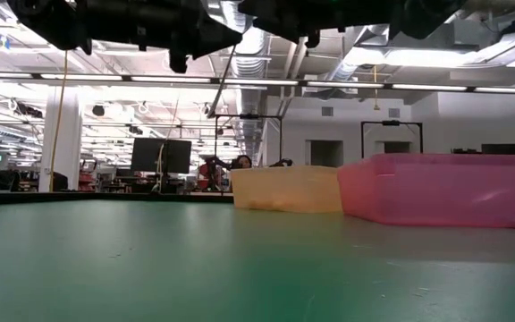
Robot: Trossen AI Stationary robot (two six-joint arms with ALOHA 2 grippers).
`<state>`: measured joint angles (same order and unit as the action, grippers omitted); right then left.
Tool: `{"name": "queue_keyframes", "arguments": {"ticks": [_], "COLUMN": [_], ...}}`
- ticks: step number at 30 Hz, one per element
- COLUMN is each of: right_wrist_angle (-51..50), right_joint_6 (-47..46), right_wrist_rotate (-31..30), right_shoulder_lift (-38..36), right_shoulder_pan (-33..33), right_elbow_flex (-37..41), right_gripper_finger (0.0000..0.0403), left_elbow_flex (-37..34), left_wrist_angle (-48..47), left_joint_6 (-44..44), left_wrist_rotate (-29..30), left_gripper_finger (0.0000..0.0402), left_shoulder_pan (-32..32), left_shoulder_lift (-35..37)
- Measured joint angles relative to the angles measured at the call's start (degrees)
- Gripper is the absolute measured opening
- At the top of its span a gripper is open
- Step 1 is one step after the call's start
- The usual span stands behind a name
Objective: Sort silverware by color (type)
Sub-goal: Put the blue fork into the pink bin
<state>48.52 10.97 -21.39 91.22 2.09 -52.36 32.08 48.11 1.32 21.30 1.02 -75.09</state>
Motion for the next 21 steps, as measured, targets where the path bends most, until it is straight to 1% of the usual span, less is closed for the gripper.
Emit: {"name": "queue_keyframes", "arguments": {"ticks": [3, 8, 16, 21], "right_wrist_angle": [0.1, 0.0, 1.1, -1.6], "right_joint_6": [-0.2, -3.5, -4.0, -4.1], "right_wrist_rotate": [0.0, 0.3, 0.6, 0.6], "right_shoulder_lift": [0.0, 0.0, 0.0, 0.0], "right_shoulder_pan": [-0.4, -1.8, -2.7, -3.0], "right_elbow_flex": [0.0, 0.0, -0.7, -2.6], "right_gripper_finger": [0.0275, 0.0274, 0.0274, 0.0271], "left_elbow_flex": [0.0, 0.0, 0.0, 0.0], "left_wrist_angle": [0.9, 3.0, 3.4, 4.0], "left_joint_6": [-0.2, 0.2, 0.5, 1.1], "left_wrist_rotate": [0.1, 0.0, 0.4, 0.4], "left_gripper_finger": [0.0000, 0.0000, 0.0000, 0.0000], "left_shoulder_pan": [0.0, -0.1, -0.2, -0.2], "left_shoulder_lift": [0.0, 0.0, 0.0, 0.0]}}
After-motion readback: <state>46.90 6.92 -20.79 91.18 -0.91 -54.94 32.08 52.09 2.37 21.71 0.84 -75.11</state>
